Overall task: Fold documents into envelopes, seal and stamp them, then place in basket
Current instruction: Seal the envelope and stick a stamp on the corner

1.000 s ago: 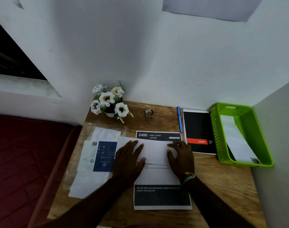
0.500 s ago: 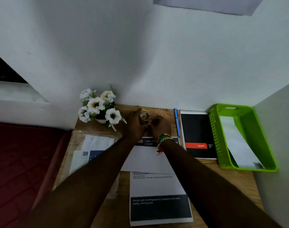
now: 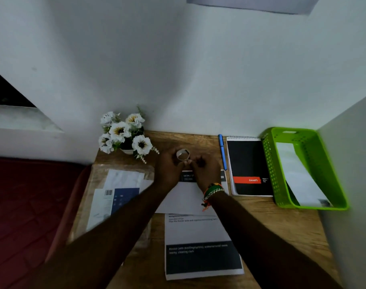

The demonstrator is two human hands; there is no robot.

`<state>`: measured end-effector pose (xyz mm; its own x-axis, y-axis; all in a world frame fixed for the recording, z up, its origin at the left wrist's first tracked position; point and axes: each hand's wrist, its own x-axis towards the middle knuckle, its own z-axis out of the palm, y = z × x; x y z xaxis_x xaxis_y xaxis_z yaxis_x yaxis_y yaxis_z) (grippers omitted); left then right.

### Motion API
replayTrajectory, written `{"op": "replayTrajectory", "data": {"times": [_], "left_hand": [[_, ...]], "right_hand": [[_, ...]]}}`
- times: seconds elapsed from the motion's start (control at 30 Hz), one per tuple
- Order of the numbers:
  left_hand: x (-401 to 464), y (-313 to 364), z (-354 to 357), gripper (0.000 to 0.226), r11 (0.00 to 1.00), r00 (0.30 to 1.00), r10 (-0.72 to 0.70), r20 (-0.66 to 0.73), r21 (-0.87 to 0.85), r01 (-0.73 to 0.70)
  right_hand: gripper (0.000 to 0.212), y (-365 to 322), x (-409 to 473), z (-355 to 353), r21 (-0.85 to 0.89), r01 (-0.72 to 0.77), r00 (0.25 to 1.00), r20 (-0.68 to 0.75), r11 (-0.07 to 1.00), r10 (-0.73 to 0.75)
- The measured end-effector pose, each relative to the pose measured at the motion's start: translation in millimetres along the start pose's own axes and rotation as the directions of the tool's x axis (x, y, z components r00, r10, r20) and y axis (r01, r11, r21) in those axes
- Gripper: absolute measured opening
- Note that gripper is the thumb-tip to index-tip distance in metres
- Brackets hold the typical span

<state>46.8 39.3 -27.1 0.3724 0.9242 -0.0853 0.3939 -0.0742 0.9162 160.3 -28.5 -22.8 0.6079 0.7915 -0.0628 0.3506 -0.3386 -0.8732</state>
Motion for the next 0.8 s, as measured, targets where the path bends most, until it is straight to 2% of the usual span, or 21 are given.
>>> {"op": "replayTrajectory", "data": {"times": [0.13,0.43,0.7,0.8], "left_hand": [[-32.7,16.2,-8.2,0.048,0.984,0.999,-0.034,0.04,-0.175,0.041],[-67.4,14.6,-24.2,0.051,0.994,0.986,0.0,0.166,-0.108,0.018],[-75.2,24.9,-35.7,0.044,0.991,0.985,-0.012,0.172,-0.126,0.034],[-77.6,28.0,-38.5,0.044,0.989,0.984,-0.02,0.177,-0.14,0.046]], "right_hand": [[0.005,1.9,-25.7,-15.1,0.074,0.06,0.998,0.021,0.995,-0.062],[0.006,-5.1,-61.1,-42.4,0.005,0.182,0.974,0.137,0.983,-0.181],[0.006,-19.0,-73.5,-54.2,0.016,0.237,0.952,0.194,0.971,-0.235],[0.003,-21.8,-75.2,-56.5,0.015,0.209,0.957,0.203,0.978,-0.208]]}}
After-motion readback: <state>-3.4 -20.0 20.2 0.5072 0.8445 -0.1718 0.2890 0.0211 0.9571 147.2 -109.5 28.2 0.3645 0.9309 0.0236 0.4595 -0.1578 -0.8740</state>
